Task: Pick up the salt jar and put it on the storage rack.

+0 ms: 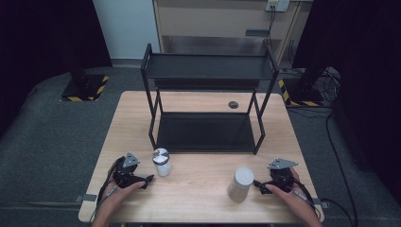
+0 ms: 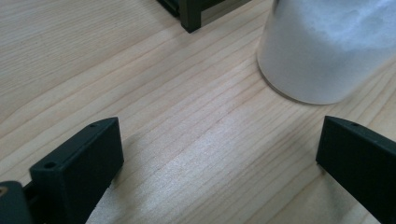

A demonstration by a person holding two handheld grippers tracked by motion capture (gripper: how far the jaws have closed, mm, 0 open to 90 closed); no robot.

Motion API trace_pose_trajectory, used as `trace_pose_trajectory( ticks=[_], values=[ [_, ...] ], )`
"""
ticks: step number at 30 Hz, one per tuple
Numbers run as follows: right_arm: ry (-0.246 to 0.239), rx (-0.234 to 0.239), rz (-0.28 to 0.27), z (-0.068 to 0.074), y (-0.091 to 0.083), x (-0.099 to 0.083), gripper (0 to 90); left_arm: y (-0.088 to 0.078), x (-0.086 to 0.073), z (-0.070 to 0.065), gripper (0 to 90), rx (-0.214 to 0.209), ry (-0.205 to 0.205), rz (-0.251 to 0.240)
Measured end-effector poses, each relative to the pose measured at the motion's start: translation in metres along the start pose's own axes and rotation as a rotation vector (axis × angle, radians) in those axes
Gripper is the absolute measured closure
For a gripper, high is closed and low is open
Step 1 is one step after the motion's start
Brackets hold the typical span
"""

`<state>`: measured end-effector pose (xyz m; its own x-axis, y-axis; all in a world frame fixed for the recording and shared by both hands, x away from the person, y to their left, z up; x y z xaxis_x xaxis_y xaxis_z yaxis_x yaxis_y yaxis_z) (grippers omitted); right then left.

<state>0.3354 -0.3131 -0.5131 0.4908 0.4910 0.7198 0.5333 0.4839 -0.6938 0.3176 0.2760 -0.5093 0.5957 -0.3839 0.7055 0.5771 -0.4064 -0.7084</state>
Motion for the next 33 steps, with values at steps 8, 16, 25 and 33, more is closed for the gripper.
trace_pose_trajectory(
  ticks=[8, 16, 25, 33],
  values=[
    [0.001, 0.0, 0.0, 0.0, 0.0, 0.0, 1.3, -0.001, 0.004, -0.005, 0.7, -0.015, 0.024, -0.01],
    [0.0, 0.0, 0.0, 0.0, 0.0, 0.0, 1.3, -0.003, 0.01, -0.013, 0.7, -0.034, 0.063, -0.023],
    [0.0, 0.0, 0.0, 0.0, 0.0, 0.0, 1.4, -0.005, 0.019, -0.026, 0.8, -0.05, 0.081, -0.053],
    [0.0, 0.0, 0.0, 0.0, 0.0, 0.0, 1.3, -0.003, 0.027, -0.035, 0.7, -0.06, 0.07, -0.079]
  ],
)
Point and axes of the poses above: each handheld gripper's, and its own axes: y roughly forward along the jaws, x roughly out of its top, z roughly to its left, the point moved 9 cm from there along y, roughly forward along the jaws, and after that the axes turned 2 degrees about -y, right-handed, at the moved point
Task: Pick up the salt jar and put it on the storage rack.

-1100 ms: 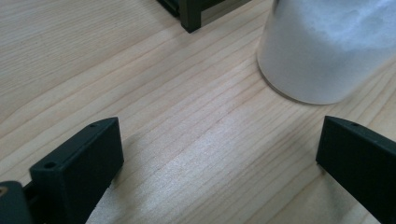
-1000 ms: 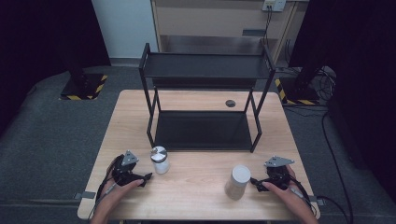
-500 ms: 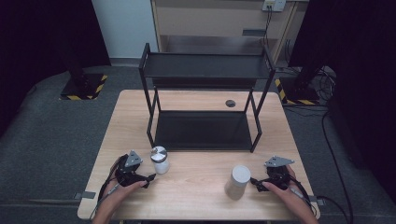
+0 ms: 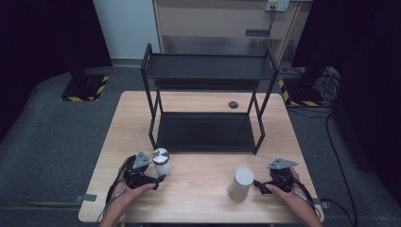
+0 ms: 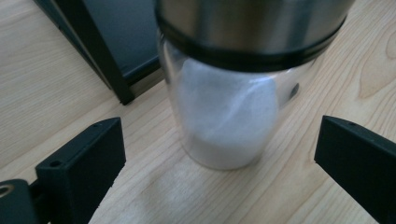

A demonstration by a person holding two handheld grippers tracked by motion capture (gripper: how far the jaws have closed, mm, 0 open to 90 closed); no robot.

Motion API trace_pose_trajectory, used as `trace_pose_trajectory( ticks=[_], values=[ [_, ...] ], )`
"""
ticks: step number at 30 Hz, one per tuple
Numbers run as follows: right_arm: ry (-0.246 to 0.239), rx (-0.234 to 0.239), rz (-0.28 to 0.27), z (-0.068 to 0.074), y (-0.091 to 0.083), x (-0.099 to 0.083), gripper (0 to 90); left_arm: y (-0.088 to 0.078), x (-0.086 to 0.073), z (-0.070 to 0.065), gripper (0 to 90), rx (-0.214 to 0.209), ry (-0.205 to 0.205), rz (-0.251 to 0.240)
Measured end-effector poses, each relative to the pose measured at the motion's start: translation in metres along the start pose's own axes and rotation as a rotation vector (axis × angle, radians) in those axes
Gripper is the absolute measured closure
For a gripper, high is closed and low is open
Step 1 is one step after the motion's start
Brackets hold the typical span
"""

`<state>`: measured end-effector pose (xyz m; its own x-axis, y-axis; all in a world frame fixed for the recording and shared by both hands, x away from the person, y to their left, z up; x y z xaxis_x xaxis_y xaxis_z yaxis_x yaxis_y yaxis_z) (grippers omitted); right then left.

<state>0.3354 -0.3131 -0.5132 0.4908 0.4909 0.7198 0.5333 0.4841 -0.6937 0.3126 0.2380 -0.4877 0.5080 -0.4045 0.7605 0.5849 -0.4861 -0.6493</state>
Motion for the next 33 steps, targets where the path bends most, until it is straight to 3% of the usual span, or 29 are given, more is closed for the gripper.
trace_pose_trajectory(
  ticks=[7, 15, 21, 33],
  values=[
    [0.0, 0.0, 0.0, 0.0, 0.0, 0.0, 1.3, 0.007, 0.005, -0.005, 0.7, -0.008, 0.008, 0.004],
    [0.0, 0.0, 0.0, 0.0, 0.0, 0.0, 1.3, 0.013, 0.009, -0.008, 0.9, 0.002, -0.009, -0.02],
    [0.0, 0.0, 0.0, 0.0, 0.0, 0.0, 1.3, 0.016, 0.013, -0.011, 5.0, 0.009, -0.005, -0.032],
    [0.0, 0.0, 0.0, 0.0, 0.0, 0.0, 1.3, 0.018, 0.011, -0.005, 13.8, -0.002, -0.055, -0.089]
  ],
)
Point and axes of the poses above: each handheld gripper's, and its own axes: y roughly forward along the jaws, x roughly out of its top, z roughly to its left, the point moved 9 cm from there along y, roughly forward along the jaws, and after that the axes turned 2 degrees about -y, right-handed, at the moved point
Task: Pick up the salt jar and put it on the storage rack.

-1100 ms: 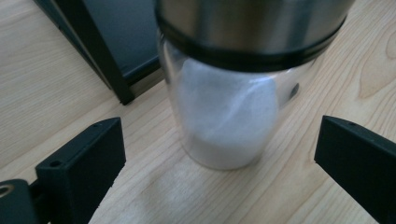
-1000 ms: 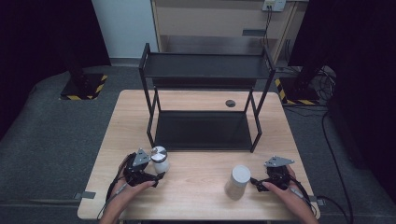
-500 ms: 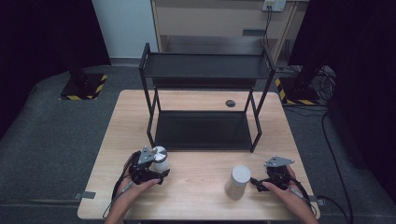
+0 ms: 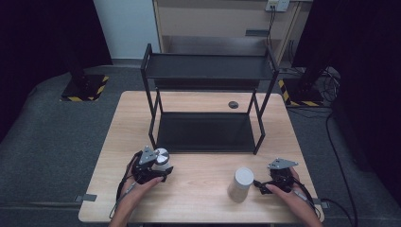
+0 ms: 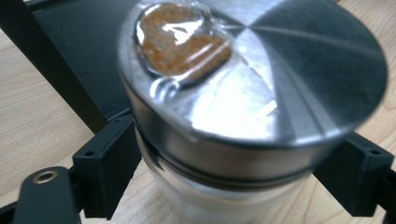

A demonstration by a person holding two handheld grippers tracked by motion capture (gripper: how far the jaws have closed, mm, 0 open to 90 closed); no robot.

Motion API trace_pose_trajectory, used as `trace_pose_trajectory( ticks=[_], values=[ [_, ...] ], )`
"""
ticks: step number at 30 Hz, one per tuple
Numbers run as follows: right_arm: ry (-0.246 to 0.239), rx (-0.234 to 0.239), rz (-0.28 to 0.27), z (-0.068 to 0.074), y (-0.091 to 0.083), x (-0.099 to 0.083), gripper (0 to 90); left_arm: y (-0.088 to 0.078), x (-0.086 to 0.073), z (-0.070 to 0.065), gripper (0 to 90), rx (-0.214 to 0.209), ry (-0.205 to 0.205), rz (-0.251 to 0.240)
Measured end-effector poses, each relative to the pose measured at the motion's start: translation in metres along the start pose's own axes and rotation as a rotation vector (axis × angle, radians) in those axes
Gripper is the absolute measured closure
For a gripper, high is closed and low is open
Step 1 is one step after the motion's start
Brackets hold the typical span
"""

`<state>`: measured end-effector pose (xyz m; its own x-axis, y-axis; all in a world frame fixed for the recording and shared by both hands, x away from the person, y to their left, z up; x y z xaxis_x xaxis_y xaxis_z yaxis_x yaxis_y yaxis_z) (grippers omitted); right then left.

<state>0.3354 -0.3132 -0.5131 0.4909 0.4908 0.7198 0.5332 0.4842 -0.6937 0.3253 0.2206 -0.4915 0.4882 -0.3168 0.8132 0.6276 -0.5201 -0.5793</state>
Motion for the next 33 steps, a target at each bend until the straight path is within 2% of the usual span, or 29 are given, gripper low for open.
trace_pose_trajectory(
  ticks=[12, 13, 19, 22, 25, 29, 33],
  values=[
    [0.0, 0.0, 0.0, 0.0, 0.0, 0.0, 1.3, 0.0013, 0.0005, 0.0014, 27.5, -0.007, 0.002, -0.02],
    [0.0, 0.0, 0.0, 0.0, 0.0, 0.0, 1.3, 0.0014, -0.0001, 0.0024, 28.5, -0.013, -0.008, -0.024],
    [0.0, 0.0, 0.0, 0.0, 0.0, 0.0, 1.3, 0.0012, 0.0009, 0.0023, 29.3, -0.009, 0.016, -0.016],
    [0.0, 0.0, 0.0, 0.0, 0.0, 0.0, 1.3, 0.0013, 0.0013, 0.002, 29.5, -0.009, 0.014, -0.016],
    [0.0, 0.0, 0.0, 0.0, 0.0, 0.0, 1.3, -0.0004, 0.0008, 0.0048, 29.7, -0.021, -0.007, -0.02],
    [0.0, 0.0, 0.0, 0.0, 0.0, 0.0, 1.4, -0.0017, 0.0015, 0.0048, 29.7, -0.014, 0.003, -0.012],
    [0.0, 0.0, 0.0, 0.0, 0.0, 0.0, 1.3, -0.0048, 0.0047, 0.0023, 29.7, -0.025, 0.015, -0.028]
  ],
)
Point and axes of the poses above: each handheld gripper's, and its own axes: y roughly forward along the jaws, x roughly out of its top, z roughly to its left, the point moved 9 cm from there along y, roughly forward along the jaws, and after that the axes turned 2 degrees about -y, right-handed, at the moved point
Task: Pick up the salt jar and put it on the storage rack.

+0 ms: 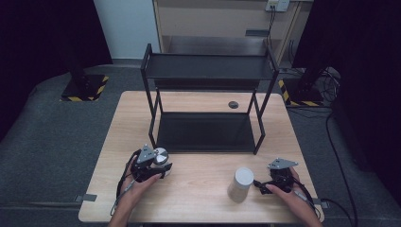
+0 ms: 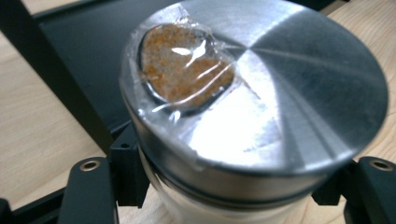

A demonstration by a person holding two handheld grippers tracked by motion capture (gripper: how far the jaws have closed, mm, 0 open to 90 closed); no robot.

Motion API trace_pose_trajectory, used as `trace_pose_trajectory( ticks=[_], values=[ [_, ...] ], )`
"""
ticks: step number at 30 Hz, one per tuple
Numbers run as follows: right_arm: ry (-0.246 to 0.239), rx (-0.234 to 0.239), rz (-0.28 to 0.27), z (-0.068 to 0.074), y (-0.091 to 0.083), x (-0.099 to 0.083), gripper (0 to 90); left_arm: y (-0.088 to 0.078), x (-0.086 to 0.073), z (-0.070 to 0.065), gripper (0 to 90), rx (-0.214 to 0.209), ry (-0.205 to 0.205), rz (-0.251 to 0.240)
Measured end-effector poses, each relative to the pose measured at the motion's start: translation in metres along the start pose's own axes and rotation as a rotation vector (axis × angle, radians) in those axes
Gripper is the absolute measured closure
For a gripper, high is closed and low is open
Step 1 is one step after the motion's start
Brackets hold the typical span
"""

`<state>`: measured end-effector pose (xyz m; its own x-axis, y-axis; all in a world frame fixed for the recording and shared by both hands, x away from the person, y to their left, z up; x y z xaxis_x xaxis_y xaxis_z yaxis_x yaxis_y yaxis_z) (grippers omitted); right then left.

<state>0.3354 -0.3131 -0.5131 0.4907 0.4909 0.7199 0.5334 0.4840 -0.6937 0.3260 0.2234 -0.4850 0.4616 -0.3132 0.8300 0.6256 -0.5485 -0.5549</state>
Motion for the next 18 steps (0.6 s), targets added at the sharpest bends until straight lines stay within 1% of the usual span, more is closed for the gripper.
trace_pose_trajectory(
  ticks=[1, 3, 6, 9, 10, 11, 13, 18],
  values=[
    [0.0, 0.0, 0.0, 0.0, 0.0, 0.0, 1.3, 0.0, 0.0, 0.0, 29.7, 0.0, 0.0, 0.0],
    [0.0, 0.0, 0.0, 0.0, 0.0, 0.0, 1.3, -0.0013, 0.0025, -0.0023, 29.7, -0.014, 0.014, -0.005],
    [0.0, 0.0, 0.0, 0.0, 0.0, 0.0, 1.3, -0.0015, 0.0034, -0.0031, 29.7, -0.021, 0.02, -0.006],
    [0.0, 0.0, 0.0, 0.0, 0.0, 0.0, 1.3, -0.0018, 0.0052, -0.0045, 29.7, -0.042, 0.044, -0.005],
    [0.0, 0.0, 0.0, 0.0, 0.0, 0.0, 1.3, -0.0018, 0.0052, -0.0045, 29.7, -0.042, 0.044, -0.005],
    [0.0, 0.0, 0.0, 0.0, 0.0, 0.0, 1.4, -0.0012, 0.0059, -0.0053, 29.7, -0.06, 0.055, -0.009],
    [0.0, 0.0, 0.0, 0.0, 0.0, 0.0, 1.3, -0.0019, 0.0066, -0.0064, 29.7, -0.055, 0.061, -0.002],
    [0.0, 0.0, 0.0, 0.0, 0.0, 0.0, 1.3, -0.0021, 0.0097, -0.0096, 29.7, -0.067, 0.079, 0.006]
  ],
)
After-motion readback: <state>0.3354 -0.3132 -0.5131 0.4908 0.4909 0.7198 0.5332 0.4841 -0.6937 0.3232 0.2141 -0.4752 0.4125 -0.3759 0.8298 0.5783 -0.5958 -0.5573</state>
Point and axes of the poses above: each handheld gripper's, and its own axes: y roughly forward along the jaws, x roughly out of its top, z roughly to its left, the point moved 9 cm from there along y, roughly forward along the jaws, and after that the axes turned 2 degrees about -y, right-handed, at the moved point
